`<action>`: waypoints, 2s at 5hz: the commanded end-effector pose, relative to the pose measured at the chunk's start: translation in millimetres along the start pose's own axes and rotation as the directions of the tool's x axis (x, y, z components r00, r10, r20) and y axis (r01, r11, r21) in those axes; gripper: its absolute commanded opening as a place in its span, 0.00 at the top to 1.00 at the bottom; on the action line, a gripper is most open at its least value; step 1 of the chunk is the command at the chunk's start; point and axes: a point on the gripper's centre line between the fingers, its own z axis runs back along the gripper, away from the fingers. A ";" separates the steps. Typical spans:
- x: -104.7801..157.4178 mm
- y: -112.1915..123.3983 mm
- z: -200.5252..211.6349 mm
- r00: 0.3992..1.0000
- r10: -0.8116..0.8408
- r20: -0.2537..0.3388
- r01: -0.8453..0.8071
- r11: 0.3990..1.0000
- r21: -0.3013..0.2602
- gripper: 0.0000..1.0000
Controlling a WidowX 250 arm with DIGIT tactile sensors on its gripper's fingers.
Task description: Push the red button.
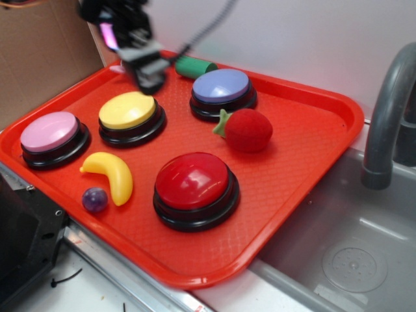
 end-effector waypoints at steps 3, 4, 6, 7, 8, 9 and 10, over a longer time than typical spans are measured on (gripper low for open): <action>-22.8 -51.6 -44.3 0.858 -0.469 0.208 0.486 0.874 -0.033 0.00; -20.5 -45.5 -62.4 0.876 -0.456 0.159 0.472 0.878 -0.081 0.00; -12.1 -54.9 -69.3 0.877 -0.477 0.061 0.480 0.868 -0.123 0.00; -12.8 -51.5 -51.8 0.890 -0.453 0.040 0.455 0.884 -0.103 0.00; -8.0 -46.9 -22.6 0.904 -0.426 0.030 0.427 0.899 -0.095 0.00; -6.2 -45.5 -0.4 0.912 -0.411 -0.006 0.409 0.909 -0.077 0.00; -8.4 -44.9 7.7 0.921 -0.389 -0.017 0.387 0.919 -0.080 0.00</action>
